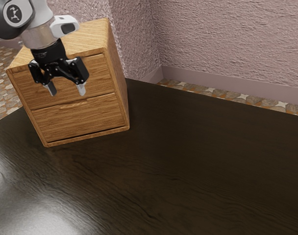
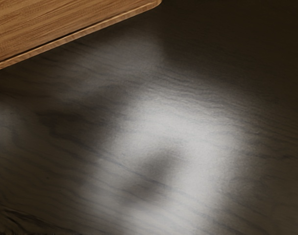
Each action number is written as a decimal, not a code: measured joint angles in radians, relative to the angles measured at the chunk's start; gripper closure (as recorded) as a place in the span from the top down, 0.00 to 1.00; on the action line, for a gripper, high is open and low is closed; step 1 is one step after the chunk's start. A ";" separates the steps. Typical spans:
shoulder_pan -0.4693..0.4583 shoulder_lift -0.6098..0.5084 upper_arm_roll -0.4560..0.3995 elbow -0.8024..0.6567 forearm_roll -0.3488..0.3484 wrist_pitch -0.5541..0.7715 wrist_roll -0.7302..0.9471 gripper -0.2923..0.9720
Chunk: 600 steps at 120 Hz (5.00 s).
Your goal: Pull the drawer handle with one arm to open the drawer
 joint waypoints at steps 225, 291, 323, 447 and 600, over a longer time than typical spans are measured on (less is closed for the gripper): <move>-0.867 -0.800 0.379 -0.432 1.002 0.297 0.314 0.77; -0.991 -0.828 0.542 -0.349 1.154 0.356 0.628 0.77; -1.029 -0.827 0.588 -0.346 1.194 0.354 0.764 0.77; -1.119 -0.821 0.676 -0.249 1.206 0.364 0.960 0.77; -0.996 -0.679 0.634 -0.330 1.010 0.364 0.986 0.72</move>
